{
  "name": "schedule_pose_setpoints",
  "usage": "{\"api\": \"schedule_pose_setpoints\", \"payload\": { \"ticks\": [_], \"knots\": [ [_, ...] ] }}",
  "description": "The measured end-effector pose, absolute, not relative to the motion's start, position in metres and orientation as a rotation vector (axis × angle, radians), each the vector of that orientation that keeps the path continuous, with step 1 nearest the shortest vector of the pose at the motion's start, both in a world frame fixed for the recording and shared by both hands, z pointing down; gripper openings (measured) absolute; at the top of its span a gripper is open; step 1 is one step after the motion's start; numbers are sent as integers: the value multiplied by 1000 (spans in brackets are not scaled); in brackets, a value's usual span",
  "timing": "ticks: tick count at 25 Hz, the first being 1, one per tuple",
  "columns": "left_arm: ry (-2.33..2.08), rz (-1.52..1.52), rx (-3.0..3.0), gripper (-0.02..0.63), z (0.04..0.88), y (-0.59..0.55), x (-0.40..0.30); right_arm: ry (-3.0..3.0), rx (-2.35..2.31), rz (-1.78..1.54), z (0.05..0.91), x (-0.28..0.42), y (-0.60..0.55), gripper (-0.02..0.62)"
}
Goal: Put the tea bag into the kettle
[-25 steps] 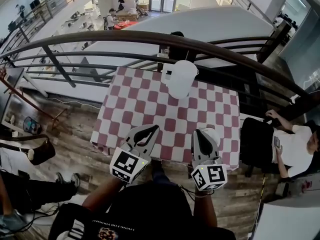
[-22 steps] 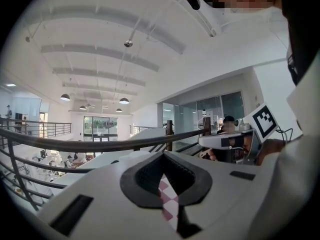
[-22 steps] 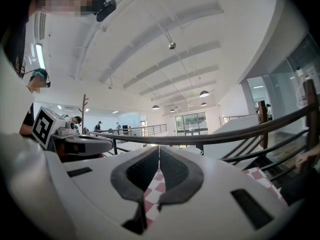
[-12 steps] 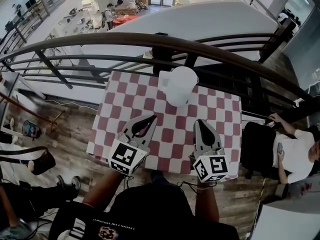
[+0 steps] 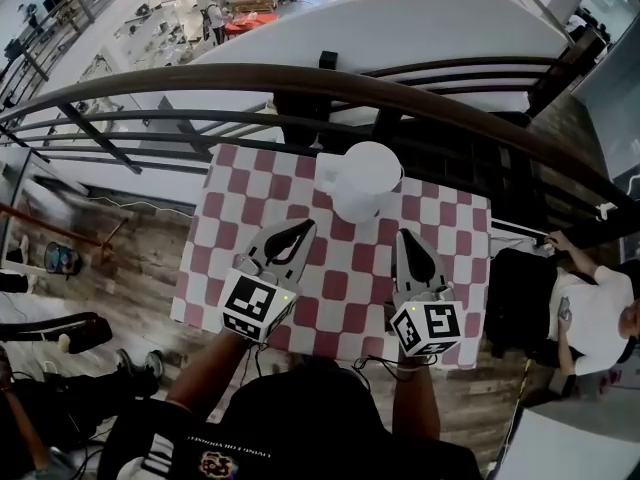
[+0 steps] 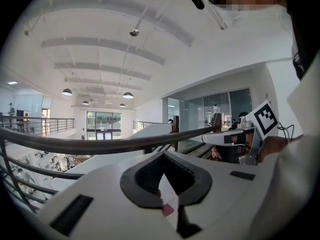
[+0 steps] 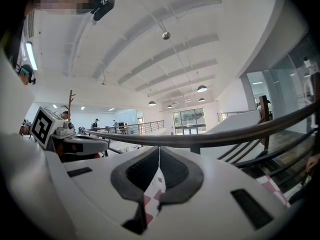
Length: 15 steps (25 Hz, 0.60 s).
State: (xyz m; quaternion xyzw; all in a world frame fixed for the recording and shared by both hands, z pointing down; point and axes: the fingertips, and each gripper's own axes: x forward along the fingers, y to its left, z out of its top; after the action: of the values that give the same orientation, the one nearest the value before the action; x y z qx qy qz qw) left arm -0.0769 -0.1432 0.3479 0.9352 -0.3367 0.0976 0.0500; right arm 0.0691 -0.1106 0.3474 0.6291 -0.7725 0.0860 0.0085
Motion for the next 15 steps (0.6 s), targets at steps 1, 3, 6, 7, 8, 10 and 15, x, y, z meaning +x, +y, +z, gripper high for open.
{"api": "schedule_pose_setpoints", "payload": {
  "ticks": [1,3,6,7,8,10,15],
  "knots": [
    [-1023,302,2845,-2,350,-149,-75,-2410,1965,274,350,71,-117,14],
    [-1016,313,2837,-2,356,-160,-70,-2404,1963,286,355,76,-129,14],
    [-1008,325,2826,-2,363,-176,-64,-2399,1955,307,362,81,-146,14],
    [-1006,326,2821,-2,365,-181,-62,-2396,1953,314,365,82,-152,14],
    [-1004,327,2816,-2,368,-187,-59,-2393,1952,320,367,84,-157,14],
    [-1005,332,2806,0,373,-198,-55,-2387,1951,331,372,89,-167,14],
    [-1026,352,2812,-2,382,-225,-44,-2377,1948,348,384,100,-191,14]
  ]
}}
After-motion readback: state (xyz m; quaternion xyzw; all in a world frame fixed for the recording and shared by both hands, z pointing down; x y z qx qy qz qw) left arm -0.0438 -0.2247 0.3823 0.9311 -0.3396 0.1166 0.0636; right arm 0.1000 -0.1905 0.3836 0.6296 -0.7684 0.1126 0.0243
